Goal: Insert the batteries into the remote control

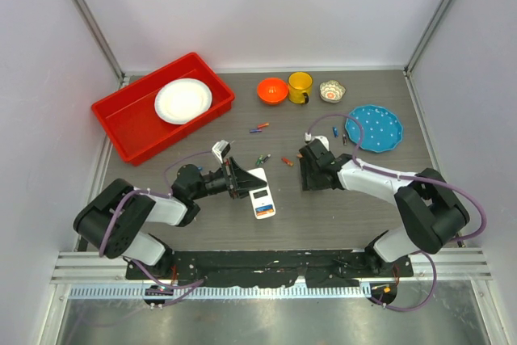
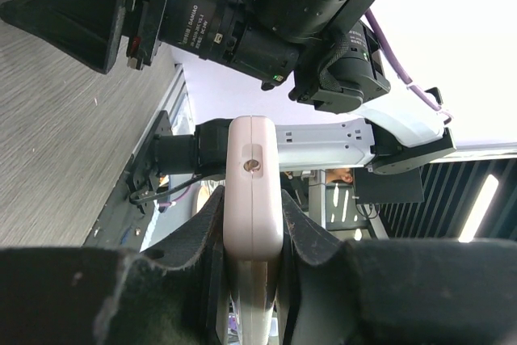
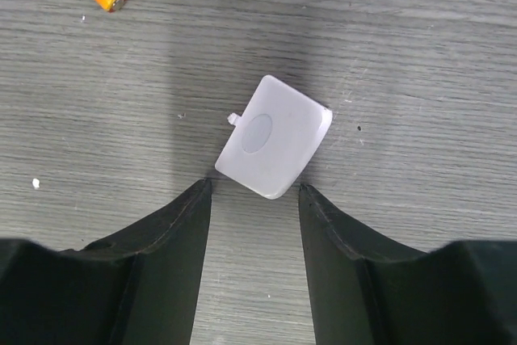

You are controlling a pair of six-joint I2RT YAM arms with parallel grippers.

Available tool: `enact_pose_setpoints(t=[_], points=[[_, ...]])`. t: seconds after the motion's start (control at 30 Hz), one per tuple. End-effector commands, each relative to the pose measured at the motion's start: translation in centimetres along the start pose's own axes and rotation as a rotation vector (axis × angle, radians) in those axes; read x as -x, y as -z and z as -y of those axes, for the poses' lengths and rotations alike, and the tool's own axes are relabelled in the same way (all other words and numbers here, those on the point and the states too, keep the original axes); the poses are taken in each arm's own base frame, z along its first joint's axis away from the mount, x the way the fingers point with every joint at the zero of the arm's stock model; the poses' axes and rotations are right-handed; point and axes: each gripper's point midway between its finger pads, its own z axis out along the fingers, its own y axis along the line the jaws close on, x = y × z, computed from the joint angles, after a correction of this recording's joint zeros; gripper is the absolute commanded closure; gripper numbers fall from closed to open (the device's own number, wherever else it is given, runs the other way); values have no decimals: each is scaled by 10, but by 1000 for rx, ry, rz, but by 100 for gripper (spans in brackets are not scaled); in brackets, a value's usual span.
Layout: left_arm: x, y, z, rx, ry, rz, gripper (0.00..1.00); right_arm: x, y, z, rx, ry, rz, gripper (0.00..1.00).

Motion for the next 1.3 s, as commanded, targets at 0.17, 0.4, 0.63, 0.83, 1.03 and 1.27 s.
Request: enact_pose_setpoints(t=[0.17,0.4,0.63,0.83,1.03,1.27], points=[[4,0,47,-197,-160,10,100,-4,0,-16,75,-135,4,48],[5,0,46,-195,-160,18,100,13,17,-7,43,-157,92,40],[4,2,49,-202,-171,21,100,12,22,7,-12,-201,130,63],[4,2,49,-201,-171,23,100,1,17,24,-99,-201,111,93],[3,3,49,-201,-169,23,100,-4,4,26,-128,-182,82,99],[4,2,47,-195,-161,24,100,-3,-5,20,-115,-164,70,99]])
